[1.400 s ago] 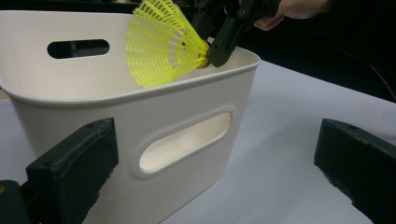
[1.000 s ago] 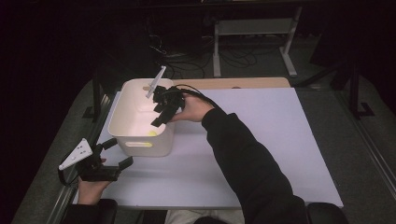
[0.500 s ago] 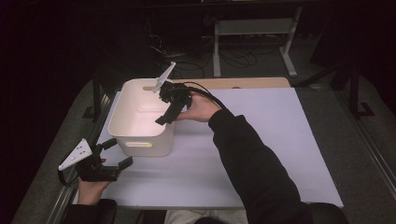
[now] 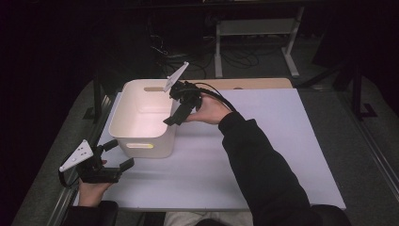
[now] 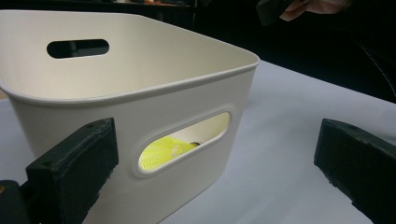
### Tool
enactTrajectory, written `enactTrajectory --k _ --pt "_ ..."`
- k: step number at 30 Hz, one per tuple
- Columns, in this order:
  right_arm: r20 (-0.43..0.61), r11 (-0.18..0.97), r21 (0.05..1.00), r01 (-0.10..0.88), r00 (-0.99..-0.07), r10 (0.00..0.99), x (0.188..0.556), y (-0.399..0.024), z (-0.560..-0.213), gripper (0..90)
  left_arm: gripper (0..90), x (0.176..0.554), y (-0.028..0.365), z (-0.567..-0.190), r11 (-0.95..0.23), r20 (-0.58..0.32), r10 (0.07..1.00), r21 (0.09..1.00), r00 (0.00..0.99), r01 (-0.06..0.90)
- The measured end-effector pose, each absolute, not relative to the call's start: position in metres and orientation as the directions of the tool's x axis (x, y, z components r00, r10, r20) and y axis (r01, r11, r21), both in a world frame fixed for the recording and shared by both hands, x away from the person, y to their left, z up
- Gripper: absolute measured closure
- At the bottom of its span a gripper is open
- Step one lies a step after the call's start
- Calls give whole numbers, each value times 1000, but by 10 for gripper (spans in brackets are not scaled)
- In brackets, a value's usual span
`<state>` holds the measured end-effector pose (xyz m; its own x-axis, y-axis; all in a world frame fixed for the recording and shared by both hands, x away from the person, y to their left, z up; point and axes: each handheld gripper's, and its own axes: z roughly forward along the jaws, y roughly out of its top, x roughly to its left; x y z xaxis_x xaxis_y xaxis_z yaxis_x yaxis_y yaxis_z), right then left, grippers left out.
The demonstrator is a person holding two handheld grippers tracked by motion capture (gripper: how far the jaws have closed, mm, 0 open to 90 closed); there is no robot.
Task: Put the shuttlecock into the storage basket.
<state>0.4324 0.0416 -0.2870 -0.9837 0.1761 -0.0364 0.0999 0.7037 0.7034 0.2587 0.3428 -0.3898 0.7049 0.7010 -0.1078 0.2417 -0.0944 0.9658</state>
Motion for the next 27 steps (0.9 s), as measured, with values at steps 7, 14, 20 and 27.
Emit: enactTrajectory --k 7,14,20,27 --pt "-41 686 720 106 -980 195 431 30 -286 0 0 259 343 -390 -95 -109 701 965 705 244" --pt "-40 679 726 114 -977 208 430 21 -289 0 0 259 343 -390 -97 -108 701 965 704 245" --pt "-35 668 734 124 -975 219 428 12 -292 0 0 259 342 -390 -97 -109 701 965 705 246" --pt "-26 667 731 144 -971 239 426 2 -296 0 0 259 342 -390 -97 -110 702 964 704 247"
